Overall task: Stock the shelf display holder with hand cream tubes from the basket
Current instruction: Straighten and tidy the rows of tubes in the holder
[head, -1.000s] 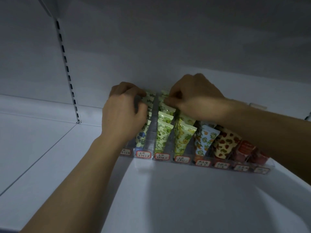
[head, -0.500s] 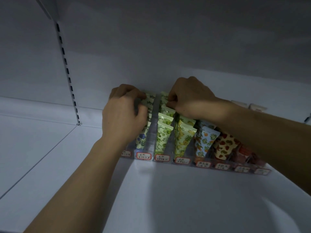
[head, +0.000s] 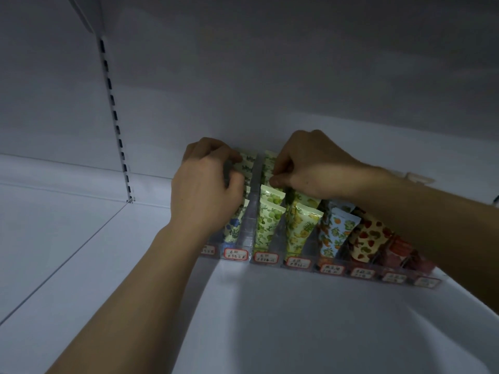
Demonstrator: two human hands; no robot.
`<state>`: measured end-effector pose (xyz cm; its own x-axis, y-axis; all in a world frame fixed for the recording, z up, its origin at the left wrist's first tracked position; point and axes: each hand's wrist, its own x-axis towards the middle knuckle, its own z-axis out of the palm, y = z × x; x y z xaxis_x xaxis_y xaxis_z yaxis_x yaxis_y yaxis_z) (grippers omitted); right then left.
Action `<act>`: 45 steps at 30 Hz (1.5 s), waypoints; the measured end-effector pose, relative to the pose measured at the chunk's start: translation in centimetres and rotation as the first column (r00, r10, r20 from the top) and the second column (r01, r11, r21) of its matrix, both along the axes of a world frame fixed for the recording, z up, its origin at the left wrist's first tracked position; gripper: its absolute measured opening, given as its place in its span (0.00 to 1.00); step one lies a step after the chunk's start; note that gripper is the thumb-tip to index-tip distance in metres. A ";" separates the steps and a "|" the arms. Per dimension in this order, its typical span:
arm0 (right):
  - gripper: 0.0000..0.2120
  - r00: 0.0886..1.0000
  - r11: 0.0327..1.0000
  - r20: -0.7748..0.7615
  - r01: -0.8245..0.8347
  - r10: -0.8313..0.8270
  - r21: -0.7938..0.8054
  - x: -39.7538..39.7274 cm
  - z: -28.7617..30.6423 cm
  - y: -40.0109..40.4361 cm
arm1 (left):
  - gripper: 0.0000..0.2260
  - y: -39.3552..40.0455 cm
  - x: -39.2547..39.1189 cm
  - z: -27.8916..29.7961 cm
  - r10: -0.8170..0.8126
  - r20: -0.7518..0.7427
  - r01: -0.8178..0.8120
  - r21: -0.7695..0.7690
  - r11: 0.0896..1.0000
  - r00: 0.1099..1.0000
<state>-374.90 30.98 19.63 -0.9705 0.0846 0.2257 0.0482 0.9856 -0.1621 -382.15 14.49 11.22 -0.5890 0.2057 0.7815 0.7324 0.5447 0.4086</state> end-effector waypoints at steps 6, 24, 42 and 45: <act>0.10 0.999 1.000 -0.037 0.022 -0.021 0.021 -0.3 -0.7 0.0 | 0.12 0.1 0.0 -0.1 0.011 -0.006 -0.011 0.000 1.000 1.000; 0.09 0.978 0.989 -0.206 0.053 -0.023 0.139 -3.1 -0.5 2.8 | 0.14 0.0 -0.1 -0.1 -0.009 0.006 0.009 0.014 1.000 1.000; 0.09 0.932 0.996 -0.358 0.023 -0.053 -0.088 -1.3 1.1 3.0 | 0.18 -2.7 0.4 -1.9 -0.267 0.122 0.190 0.436 0.880 0.956; 0.08 0.921 0.992 -0.387 0.004 -0.052 -0.123 0.2 1.4 1.8 | 0.20 -3.3 0.3 -3.3 -0.436 0.302 0.194 0.589 0.784 0.848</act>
<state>-374.69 32.80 21.04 -0.8049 0.1598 0.5715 -0.0147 0.9574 -0.2884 -381.82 11.22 7.93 -0.8451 0.0741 0.5294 0.5249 -0.0723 0.8481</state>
